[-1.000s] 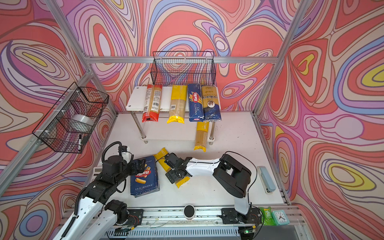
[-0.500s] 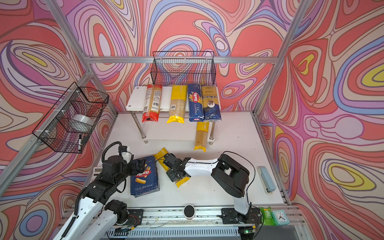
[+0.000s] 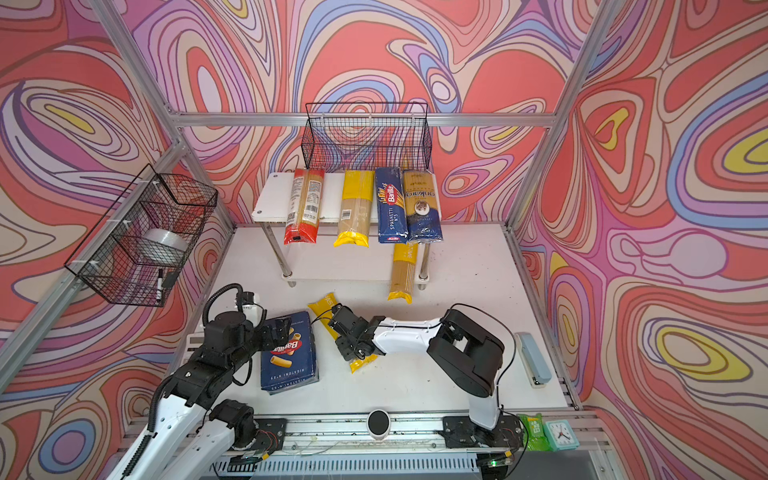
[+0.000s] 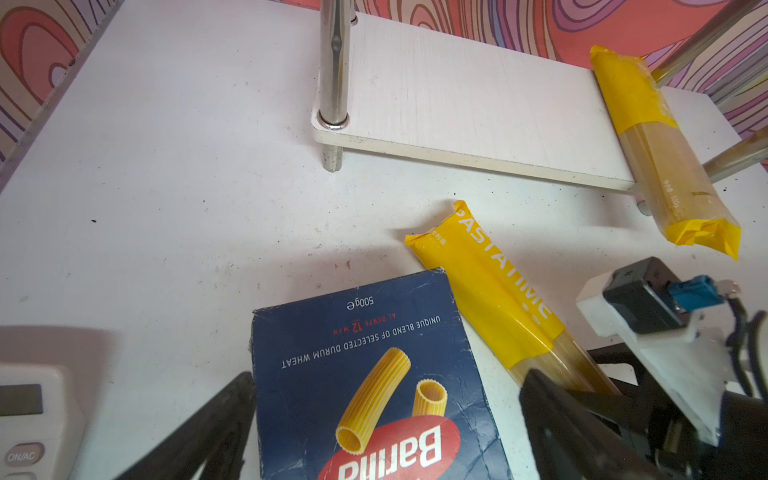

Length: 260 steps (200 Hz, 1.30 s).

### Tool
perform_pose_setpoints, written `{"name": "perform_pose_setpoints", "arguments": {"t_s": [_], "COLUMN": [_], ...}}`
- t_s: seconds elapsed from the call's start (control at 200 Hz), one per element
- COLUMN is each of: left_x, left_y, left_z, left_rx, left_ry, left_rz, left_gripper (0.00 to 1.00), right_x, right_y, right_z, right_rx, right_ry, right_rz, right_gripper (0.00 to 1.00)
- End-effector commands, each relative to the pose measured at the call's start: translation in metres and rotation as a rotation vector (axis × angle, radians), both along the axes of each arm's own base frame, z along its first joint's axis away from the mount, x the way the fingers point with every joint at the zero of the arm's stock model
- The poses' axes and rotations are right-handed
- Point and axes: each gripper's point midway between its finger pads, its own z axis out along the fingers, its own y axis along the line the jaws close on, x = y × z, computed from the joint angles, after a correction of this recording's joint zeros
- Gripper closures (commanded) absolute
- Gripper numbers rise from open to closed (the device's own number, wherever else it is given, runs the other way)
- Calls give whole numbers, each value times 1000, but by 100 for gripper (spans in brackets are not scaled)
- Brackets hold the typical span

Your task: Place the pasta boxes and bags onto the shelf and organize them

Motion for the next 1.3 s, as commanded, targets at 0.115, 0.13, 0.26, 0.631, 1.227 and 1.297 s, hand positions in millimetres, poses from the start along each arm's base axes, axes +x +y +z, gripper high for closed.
{"name": "perform_pose_setpoints", "arguments": {"t_s": [0.115, 0.13, 0.26, 0.631, 1.227, 1.297], "left_x": [-3, -3, -4, 4, 3, 3], "left_y": [0, 0, -5, -44, -40, -42], "left_z": [-4, -4, -10, -9, -7, -8], "left_rx": [3, 3, -10, -105, -51, -52], "left_ry": [8, 7, -7, -64, -192, -188], "left_rz": [-2, -7, -34, -230, -256, -262], "left_gripper": [0, 0, 0, 0, 0, 0], "right_x": [-12, -12, -11, 3, 30, 32], "right_y": [3, 5, 12, 20, -15, -17], "right_z": [10, 12, 28, 69, 135, 144], "right_rx": [87, 99, 162, 285, 416, 430], "right_ry": [55, 56, 50, -19, -215, -240], "right_rz": [-41, -42, -57, -109, -270, -278], "right_gripper": [82, 83, 95, 100, 100, 100]}}
